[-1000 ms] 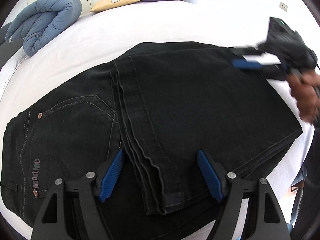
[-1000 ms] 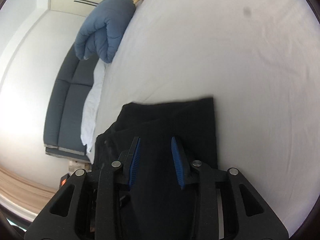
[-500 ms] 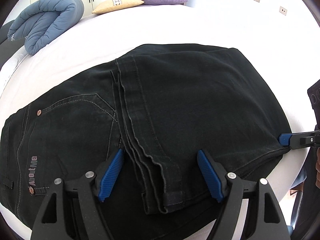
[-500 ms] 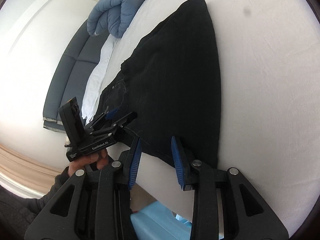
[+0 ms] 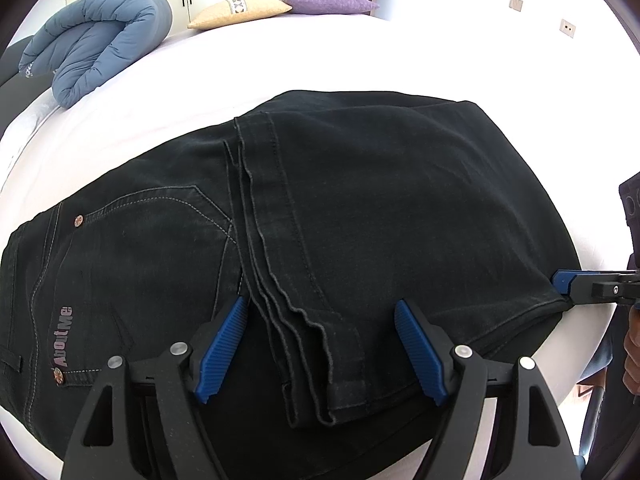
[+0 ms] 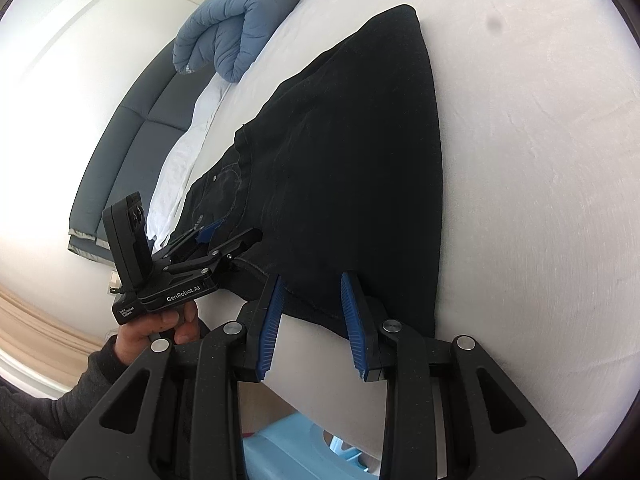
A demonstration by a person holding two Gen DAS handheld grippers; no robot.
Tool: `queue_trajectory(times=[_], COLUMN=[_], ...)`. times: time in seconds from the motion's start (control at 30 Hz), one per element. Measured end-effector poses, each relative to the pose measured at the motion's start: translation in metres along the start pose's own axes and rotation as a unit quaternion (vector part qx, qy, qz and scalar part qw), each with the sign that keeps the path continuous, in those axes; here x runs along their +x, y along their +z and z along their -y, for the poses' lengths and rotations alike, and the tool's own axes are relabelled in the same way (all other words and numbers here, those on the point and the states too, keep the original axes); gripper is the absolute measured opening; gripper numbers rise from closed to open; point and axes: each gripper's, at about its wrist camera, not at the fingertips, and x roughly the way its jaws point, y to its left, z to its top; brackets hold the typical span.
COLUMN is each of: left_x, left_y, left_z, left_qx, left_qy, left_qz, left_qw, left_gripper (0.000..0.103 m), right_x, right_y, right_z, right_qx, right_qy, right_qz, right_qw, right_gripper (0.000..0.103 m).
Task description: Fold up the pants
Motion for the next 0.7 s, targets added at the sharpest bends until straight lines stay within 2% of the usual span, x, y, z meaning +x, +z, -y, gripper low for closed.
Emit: queue_trajectory(times=[0.27,0.33,0.4,0.5,0.53,0.57,0.63,0.67,0.7], left_x=[-0.009,-0.022,-0.041,-0.073,-0.083,-0.090,-0.108,-0.114,-0.122], left_y=[-0.001,-0.003,-0.010,-0.033,-0.046,-0.055,-0.078,-0.086,-0.096], left_z=[-0.011,-0.020,-0.035,-0.074,-0.094,-0.107,-0.143,-0.156,-0.171], left_qx=[-0.022,-0.056,-0.109,-0.221,-0.269,-0.298,-0.366,-0.389,-0.415], left_qy=[-0.018,-0.024,-0.036,-0.051,-0.058,-0.059,-0.045,-0.039,-0.035], left_qz=[0.009,0.016,0.043,0.084,0.097,0.104,0.125,0.133,0.144], left_qw=[0.9996,0.9980,0.9925,0.9702,0.9564,0.9471,0.9209,0.9107,0.8976], left_gripper=[0.078,0.078,0.079,0.082,0.082,0.082,0.082,0.082,0.083], right_x=[0.000,0.004,0.003,0.004,0.004,0.005,0.006,0.005,0.003], right_y=[-0.004,-0.003,-0.007,-0.010,-0.009,-0.008,-0.003,0.000,0.002], right_z=[-0.003,-0.007,-0.011,-0.018,-0.021,-0.025,-0.032,-0.038,-0.043], right_qx=[0.007,0.000,-0.009,-0.023,-0.025,-0.027,-0.028,-0.027,-0.024], right_qy=[-0.004,-0.014,-0.026,-0.044,-0.049,-0.057,-0.066,-0.059,-0.056], right_qz=[0.026,0.035,0.045,0.050,0.047,0.045,0.037,0.032,0.032], right_qw=[1.000,0.999,0.999,0.998,0.997,0.997,0.997,0.997,0.998], right_gripper=[0.027,0.028,0.028,0.030,0.030,0.030,0.043,0.057,0.065])
